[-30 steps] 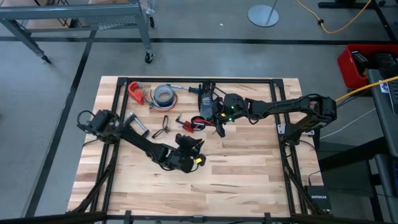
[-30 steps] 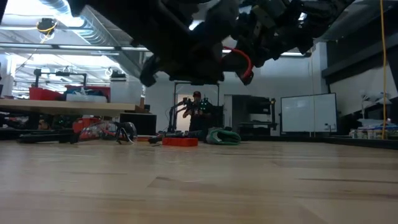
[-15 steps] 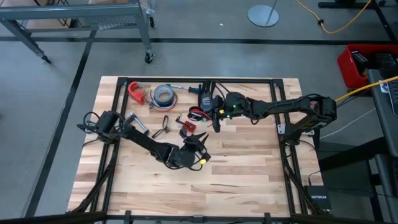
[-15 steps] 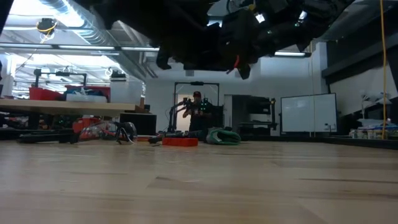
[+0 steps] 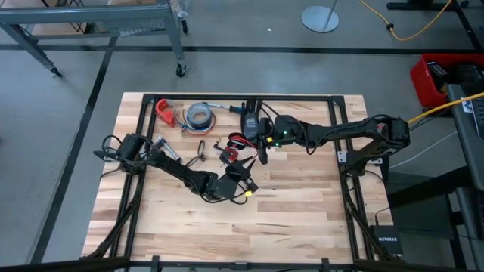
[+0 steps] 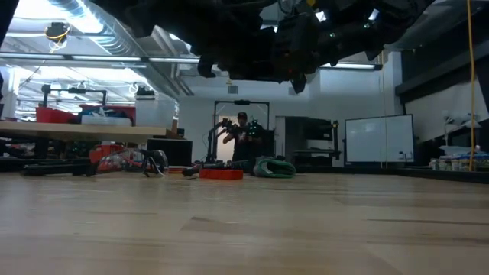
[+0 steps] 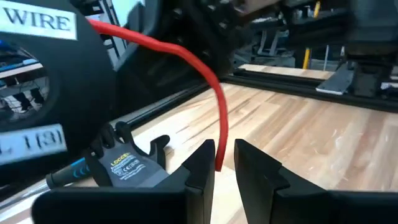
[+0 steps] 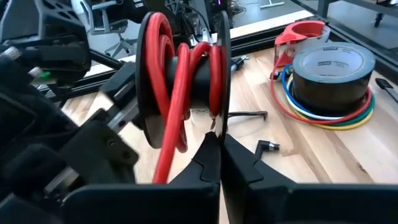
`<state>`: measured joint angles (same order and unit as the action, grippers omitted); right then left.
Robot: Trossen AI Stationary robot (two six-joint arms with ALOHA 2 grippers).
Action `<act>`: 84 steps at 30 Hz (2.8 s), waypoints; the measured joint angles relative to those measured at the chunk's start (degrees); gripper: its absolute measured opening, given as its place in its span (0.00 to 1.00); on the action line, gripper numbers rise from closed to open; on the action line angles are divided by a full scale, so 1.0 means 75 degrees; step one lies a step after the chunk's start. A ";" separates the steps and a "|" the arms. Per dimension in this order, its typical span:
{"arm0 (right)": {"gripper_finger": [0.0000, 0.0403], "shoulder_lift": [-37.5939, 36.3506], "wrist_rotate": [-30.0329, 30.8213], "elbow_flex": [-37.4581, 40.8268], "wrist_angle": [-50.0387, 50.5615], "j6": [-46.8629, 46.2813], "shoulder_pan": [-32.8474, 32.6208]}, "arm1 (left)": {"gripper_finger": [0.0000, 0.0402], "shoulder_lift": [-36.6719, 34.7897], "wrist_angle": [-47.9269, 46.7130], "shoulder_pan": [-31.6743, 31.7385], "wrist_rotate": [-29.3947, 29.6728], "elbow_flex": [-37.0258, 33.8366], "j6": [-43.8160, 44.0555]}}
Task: Coil cords
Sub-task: Coil the orange wire into the black spool
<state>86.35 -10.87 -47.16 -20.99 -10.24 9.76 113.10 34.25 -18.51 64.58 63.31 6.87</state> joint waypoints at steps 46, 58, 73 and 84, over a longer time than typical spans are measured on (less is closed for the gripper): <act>0.00 0.0000 -0.2250 -0.0009 0.1069 -0.0204 0.0000 | 0.00 -0.0002 -0.2631 -0.0745 0.0477 0.0000 0.2515; 0.00 0.0000 -0.2702 -0.0009 0.2580 -0.0196 0.0000 | 0.00 -0.0023 -0.3169 -0.1093 0.0487 0.0000 0.2858; 0.00 -0.0003 -0.2778 -0.0015 0.4265 0.0032 0.0000 | 0.00 -0.0162 -0.4590 -0.1240 0.0423 0.0003 0.4078; 0.00 -0.0009 -0.2875 0.0002 0.4848 0.0220 -0.0012 | 0.00 -0.0790 -0.5501 -0.1092 0.0466 0.0003 0.4094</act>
<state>86.28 -32.44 -47.14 15.37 -8.59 9.67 107.17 -7.01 -26.70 68.07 63.33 37.58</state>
